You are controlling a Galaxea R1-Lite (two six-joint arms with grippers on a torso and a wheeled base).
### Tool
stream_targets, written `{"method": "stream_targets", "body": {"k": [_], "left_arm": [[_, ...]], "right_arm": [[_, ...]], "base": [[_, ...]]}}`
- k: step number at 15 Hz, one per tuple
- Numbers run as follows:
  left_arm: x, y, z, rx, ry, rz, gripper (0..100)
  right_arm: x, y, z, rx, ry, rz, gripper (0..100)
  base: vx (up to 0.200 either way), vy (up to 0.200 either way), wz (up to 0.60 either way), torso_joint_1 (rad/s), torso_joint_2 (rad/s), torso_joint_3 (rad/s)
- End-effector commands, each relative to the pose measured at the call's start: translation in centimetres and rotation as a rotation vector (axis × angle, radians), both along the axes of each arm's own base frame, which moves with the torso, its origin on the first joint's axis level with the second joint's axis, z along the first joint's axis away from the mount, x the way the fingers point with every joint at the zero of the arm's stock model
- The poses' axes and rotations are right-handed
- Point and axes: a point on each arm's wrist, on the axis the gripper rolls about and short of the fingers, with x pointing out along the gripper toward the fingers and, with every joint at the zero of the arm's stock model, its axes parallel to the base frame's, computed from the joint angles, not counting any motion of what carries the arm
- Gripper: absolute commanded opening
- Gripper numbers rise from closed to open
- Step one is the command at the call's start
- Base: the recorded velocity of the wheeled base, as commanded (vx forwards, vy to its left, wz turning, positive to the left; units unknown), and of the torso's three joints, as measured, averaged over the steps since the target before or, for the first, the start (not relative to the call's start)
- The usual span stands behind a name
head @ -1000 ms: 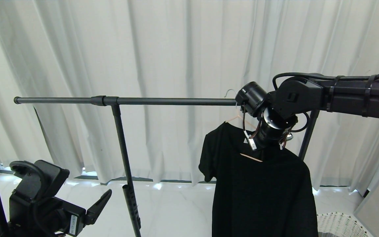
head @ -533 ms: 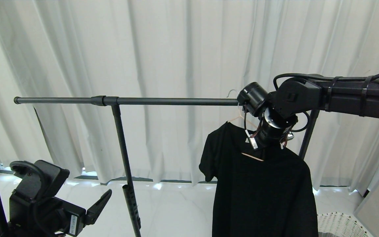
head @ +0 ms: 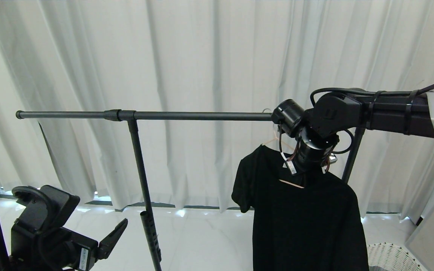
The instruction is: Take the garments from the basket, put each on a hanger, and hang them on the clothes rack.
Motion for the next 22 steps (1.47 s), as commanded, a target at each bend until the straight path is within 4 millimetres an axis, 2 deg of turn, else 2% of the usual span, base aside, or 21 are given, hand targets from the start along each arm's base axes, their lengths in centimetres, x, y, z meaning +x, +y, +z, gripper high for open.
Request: {"method": "stream_targets", "body": {"k": [1, 4, 5, 7, 10, 12, 13, 18, 22], "left_arm": [[0.0, 0.0, 0.0, 0.001, 0.002, 0.001, 100], [-0.1, 0.0, -0.2, 0.003, 0.006, 0.001, 100], [-0.1, 0.0, -0.2, 0.003, 0.006, 0.001, 100], [-0.1, 0.0, -0.2, 0.003, 0.006, 0.001, 100], [-0.1, 0.1, -0.1, 0.002, 0.005, 0.002, 100], [-0.1, 0.1, -0.2, 0.003, 0.006, 0.007, 100], [-0.1, 0.2, -0.3, 0.005, 0.014, 0.013, 100], [-0.1, 0.8, -0.7, 0.01, 0.03, 0.054, 100], [-0.2, 1.5, -1.0, 0.015, 0.04, 0.103, 100]], "right_arm": [[0.0, 0.0, -0.1, -0.002, 0.004, 0.0, 100], [-0.6, -0.1, 0.3, 0.017, 0.012, -0.034, 100], [-1.7, -0.4, 1.1, 0.016, 0.041, -0.03, 100], [-3.1, -0.7, 3.3, 0.131, 0.029, -0.042, 100], [-4.1, -1.4, 6.1, 0.218, -0.06, -0.024, 100], [-5.1, -2.1, 7.8, 0.25, -0.075, 0.016, 100], [-6.5, -3.3, 9.0, 0.266, -0.068, 0.068, 100], [-9.1, -6.7, 9.7, 0.366, -0.189, 0.111, 100], [-9.3, -10.8, 8.0, 0.325, -0.396, 0.146, 100]], "base": [[0.0, 0.0, 0.0, 0.0, 0.0, 0.0], [0.0, 0.0, 0.0, 0.0, 0.0, 0.0], [0.0, 0.0, 0.0, 0.0, 0.0, 0.0], [0.0, 0.0, 0.0, 0.0, 0.0, 0.0], [0.0, 0.0, 0.0, 0.0, 0.0, 0.0], [0.0, 0.0, 0.0, 0.0, 0.0, 0.0], [0.0, 0.0, 0.0, 0.0, 0.0, 0.0], [0.0, 0.0, 0.0, 0.0, 0.0, 0.0], [0.0, 0.0, 0.0, 0.0, 0.0, 0.0]]}}
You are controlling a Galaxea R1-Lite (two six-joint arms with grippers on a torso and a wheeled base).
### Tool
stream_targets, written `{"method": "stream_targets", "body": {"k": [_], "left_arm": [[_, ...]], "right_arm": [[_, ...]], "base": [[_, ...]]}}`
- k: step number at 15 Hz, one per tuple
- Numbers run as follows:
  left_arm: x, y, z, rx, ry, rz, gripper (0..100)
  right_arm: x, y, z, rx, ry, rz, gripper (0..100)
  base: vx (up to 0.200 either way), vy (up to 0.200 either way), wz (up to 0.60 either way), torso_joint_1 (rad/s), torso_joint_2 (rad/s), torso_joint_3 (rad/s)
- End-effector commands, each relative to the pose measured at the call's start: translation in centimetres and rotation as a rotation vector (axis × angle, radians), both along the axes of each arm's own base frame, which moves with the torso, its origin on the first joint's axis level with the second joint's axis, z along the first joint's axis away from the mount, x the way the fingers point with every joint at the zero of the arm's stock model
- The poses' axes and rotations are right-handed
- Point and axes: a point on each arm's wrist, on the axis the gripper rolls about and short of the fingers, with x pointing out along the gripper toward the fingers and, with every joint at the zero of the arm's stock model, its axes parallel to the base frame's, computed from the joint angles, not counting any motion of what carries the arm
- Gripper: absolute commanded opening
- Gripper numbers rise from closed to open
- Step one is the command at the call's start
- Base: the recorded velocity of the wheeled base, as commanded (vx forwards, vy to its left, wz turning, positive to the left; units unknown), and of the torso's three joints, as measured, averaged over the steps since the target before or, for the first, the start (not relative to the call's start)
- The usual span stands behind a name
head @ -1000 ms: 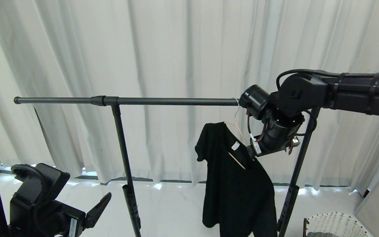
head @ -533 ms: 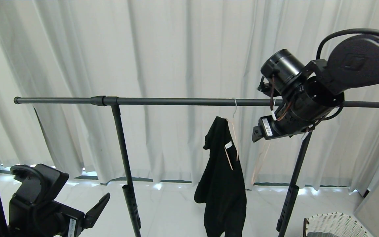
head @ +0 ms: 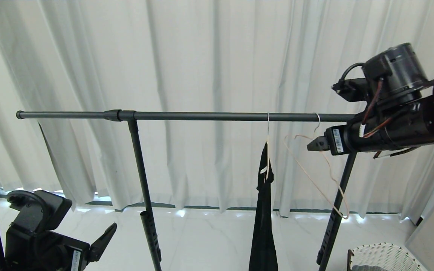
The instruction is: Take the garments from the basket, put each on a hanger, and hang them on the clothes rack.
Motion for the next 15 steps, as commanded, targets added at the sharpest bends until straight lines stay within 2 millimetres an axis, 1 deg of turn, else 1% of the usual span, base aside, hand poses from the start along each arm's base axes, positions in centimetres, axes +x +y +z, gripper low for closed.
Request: {"method": "stream_targets", "body": {"k": [1, 3, 4, 5, 9, 11, 13, 15], "left_arm": [[-0.1, 0.5, -0.3, 0.005, 0.01, 0.035, 100], [-0.2, 0.9, -0.4, 0.008, 0.013, 0.063, 100], [-0.1, 0.9, -0.3, 0.009, 0.012, 0.066, 100], [-0.1, 1.1, -0.3, 0.017, 0.009, 0.09, 100], [-0.1, 1.1, -0.1, 0.025, -0.002, 0.115, 100], [-0.2, 1.2, -0.1, 0.037, -0.005, 0.152, 100], [-0.3, 1.3, -0.1, 0.04, -0.013, 0.178, 100], [-0.8, 1.5, 0.0, 0.04, -0.029, 0.19, 100]], "right_arm": [[-1.6, -4.8, -0.2, -0.051, -0.153, -0.026, 100], [-3.0, -7.3, -0.8, -0.159, -0.161, -0.028, 100], [-3.3, -7.7, -0.9, -0.177, -0.157, -0.026, 100], [-4.1, -8.6, -0.9, -0.204, -0.161, -0.034, 100], [-4.7, -9.4, -1.1, -0.237, -0.164, -0.049, 100], [-5.2, -10.3, -1.4, -0.276, -0.159, -0.061, 100], [-6.1, -11.0, -1.5, -0.291, -0.163, -0.075, 100], [-7.3, -11.4, -1.7, -0.292, -0.17, -0.079, 100]], "base": [[0.0, 0.0, 0.0, 0.0, 0.0, 0.0], [0.0, 0.0, 0.0, 0.0, 0.0, 0.0], [0.0, 0.0, 0.0, 0.0, 0.0, 0.0], [-0.2, 0.0, 0.0, 0.002, 0.0, 0.002], [-0.2, 0.0, 0.0, 0.005, 0.0, 0.001], [-0.2, 0.0, 0.0, -0.002, 0.0, 0.002], [-0.2, 0.0, 0.0, -0.005, 0.0, 0.002], [-0.2, 0.0, 0.0, 0.002, 0.0, 0.0]]}}
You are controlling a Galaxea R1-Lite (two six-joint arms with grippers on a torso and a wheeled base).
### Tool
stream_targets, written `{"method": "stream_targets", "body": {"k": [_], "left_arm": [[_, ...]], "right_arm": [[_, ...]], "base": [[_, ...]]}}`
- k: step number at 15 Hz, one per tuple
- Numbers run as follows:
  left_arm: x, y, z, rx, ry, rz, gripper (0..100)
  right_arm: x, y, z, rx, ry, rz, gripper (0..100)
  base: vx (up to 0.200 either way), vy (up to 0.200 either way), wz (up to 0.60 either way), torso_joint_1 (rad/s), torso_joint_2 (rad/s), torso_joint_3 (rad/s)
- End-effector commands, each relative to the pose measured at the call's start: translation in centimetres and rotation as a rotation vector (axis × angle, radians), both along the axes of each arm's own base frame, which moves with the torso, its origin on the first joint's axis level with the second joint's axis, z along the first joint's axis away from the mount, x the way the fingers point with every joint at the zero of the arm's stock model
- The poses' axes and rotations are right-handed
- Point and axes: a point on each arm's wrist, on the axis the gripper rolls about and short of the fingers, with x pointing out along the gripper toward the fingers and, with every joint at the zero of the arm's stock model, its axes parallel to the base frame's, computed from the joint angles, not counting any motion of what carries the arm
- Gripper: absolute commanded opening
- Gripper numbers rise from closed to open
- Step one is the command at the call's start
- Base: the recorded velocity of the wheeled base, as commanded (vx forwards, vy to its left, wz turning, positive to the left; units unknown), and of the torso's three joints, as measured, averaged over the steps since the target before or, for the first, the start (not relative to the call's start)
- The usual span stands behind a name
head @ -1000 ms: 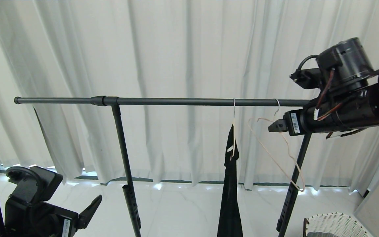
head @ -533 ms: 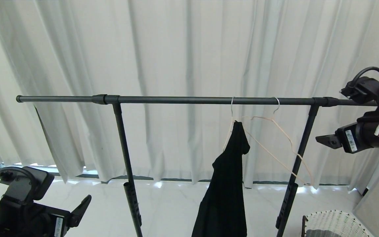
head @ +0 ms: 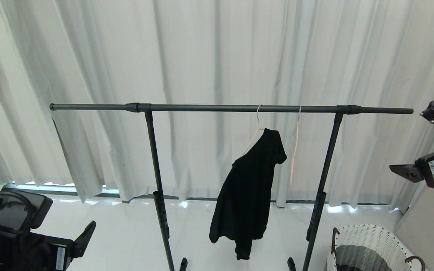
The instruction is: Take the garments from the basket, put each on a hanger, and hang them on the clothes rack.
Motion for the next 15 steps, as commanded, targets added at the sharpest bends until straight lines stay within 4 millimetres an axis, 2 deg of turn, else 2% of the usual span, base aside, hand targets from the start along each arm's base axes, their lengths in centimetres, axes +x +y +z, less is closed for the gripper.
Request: {"method": "stream_targets", "body": {"k": [1, 5, 10, 15], "left_arm": [[-0.7, 0.2, -0.1, 0.002, -0.012, 0.02, 100], [-1.3, 0.6, -0.1, 0.001, -0.03, 0.045, 100], [-1.8, 1.3, -0.1, -0.038, -0.051, 0.119, 100], [-2.6, 1.7, -0.1, -0.034, -0.077, 0.147, 100]], "right_arm": [[-1.7, -0.6, -0.3, 0.002, -0.012, -0.007, 100], [-2.8, -1.2, -1.3, -0.001, -0.008, -0.029, 100], [-3.6, -1.4, -2.0, -0.023, -0.029, -0.035, 100], [-3.6, -1.4, -2.4, -0.043, -0.016, -0.036, 100]], "base": [[-0.2, 0.0, 0.0, -0.002, 0.0, -0.002], [-0.2, 0.0, 0.0, 0.005, 0.0, 0.005], [0.0, 0.0, 0.0, 0.0, 0.0, 0.0], [0.0, 0.0, 0.0, -0.18, 0.41, 0.219]]}}
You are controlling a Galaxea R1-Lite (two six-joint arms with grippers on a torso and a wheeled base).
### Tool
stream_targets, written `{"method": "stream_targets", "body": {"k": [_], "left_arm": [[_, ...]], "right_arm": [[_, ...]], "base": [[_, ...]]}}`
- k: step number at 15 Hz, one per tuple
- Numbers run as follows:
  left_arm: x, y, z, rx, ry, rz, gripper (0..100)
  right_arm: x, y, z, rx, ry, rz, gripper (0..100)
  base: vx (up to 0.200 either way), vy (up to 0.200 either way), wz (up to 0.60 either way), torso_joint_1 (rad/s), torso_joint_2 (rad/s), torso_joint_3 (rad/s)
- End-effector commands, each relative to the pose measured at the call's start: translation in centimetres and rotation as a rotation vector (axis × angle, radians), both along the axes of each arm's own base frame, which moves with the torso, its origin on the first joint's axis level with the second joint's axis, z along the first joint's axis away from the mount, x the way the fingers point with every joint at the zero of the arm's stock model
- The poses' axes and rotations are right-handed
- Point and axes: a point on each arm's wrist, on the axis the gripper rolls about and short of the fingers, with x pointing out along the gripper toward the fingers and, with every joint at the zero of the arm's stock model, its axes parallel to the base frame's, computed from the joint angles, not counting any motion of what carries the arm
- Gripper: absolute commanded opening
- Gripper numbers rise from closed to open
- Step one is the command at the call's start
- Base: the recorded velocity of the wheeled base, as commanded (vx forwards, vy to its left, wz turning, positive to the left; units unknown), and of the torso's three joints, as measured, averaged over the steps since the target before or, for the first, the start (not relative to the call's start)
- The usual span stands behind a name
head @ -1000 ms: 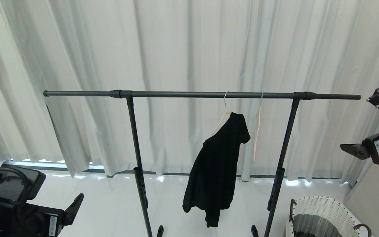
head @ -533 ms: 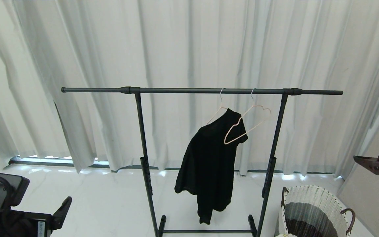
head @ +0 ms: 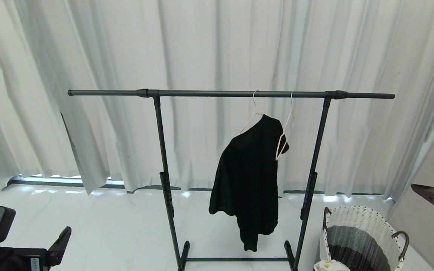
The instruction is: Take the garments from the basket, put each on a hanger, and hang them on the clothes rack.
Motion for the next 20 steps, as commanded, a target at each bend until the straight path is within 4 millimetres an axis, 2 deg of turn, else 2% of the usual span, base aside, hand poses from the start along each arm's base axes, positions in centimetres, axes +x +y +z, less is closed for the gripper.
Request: {"method": "stream_targets", "body": {"k": [1, 16, 20], "left_arm": [[-0.21, 0.38, 0.13, 0.0, -0.014, 0.037, 100], [-0.34, 0.97, -0.3, 0.004, 0.03, 0.094, 100], [-0.38, 0.95, -0.27, 0.023, 0.033, 0.086, 100]], "right_arm": [[0.1, 0.06, -0.4, -0.006, 0.017, 0.004, 100], [0.26, 0.09, -0.19, -0.006, -0.007, 0.005, 100], [0.27, -0.03, -0.23, -0.007, -0.005, -0.003, 100]], "base": [[0.0, 0.0, 0.0, -0.222, 0.52, 0.286], [0.0, 0.0, 0.0, -0.199, 0.49, 0.286], [0.0, 0.0, 0.0, -0.051, 0.14, 0.09]]}}
